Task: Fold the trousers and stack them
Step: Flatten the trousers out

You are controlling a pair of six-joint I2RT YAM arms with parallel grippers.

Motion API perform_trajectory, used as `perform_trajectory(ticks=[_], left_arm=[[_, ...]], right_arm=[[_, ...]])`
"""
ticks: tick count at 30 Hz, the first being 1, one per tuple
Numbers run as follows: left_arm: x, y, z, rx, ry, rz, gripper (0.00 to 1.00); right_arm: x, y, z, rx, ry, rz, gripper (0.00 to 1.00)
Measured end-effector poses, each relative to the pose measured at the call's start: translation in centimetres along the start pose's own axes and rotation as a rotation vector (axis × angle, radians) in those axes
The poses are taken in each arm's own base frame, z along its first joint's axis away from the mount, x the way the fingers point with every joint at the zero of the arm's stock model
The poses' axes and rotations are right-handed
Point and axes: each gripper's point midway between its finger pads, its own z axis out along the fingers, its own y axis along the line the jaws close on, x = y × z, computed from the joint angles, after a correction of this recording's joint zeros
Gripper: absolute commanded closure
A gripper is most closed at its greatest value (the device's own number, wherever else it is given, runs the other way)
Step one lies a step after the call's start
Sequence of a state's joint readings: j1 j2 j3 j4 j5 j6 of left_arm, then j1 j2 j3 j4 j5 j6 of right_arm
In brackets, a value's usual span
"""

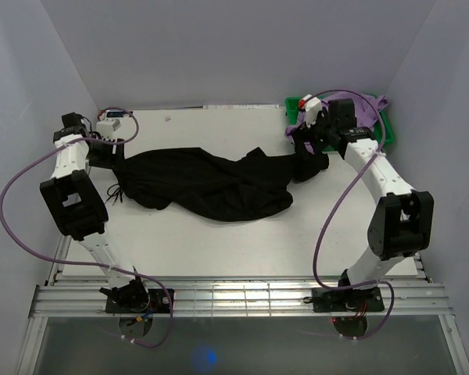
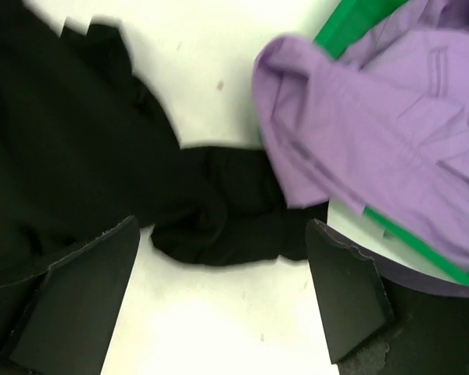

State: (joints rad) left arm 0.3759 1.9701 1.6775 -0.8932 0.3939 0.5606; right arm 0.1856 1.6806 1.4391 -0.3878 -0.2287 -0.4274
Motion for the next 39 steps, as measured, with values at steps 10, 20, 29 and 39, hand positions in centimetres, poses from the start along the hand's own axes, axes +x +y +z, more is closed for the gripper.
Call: perform_trajectory(ticks=[10, 20, 29, 39], left_arm=[[7.7, -8.5, -2.0, 0.264, 0.025, -0.435, 0.25], [12.5, -10.0, 0.7, 0.327, 0.023, -0.737, 0.24], [9.7, -7.9, 1.6, 0.295, -0.119, -0.738, 0.40], [7.6, -6.7, 1.6, 0.296, -0.186, -0.741, 0.94]], right_arm=[[11.1, 11.6, -5.9, -0.265, 0.062, -0.293, 0.06], [17.3, 21.1, -1.9, -0.425, 0.079, -0.602, 0.07], [12.9, 20.4, 2.8, -0.266, -0.055, -0.675, 0.10], [12.7, 19.2, 4.9, -0.197, -0.002, -0.676, 0.92]])
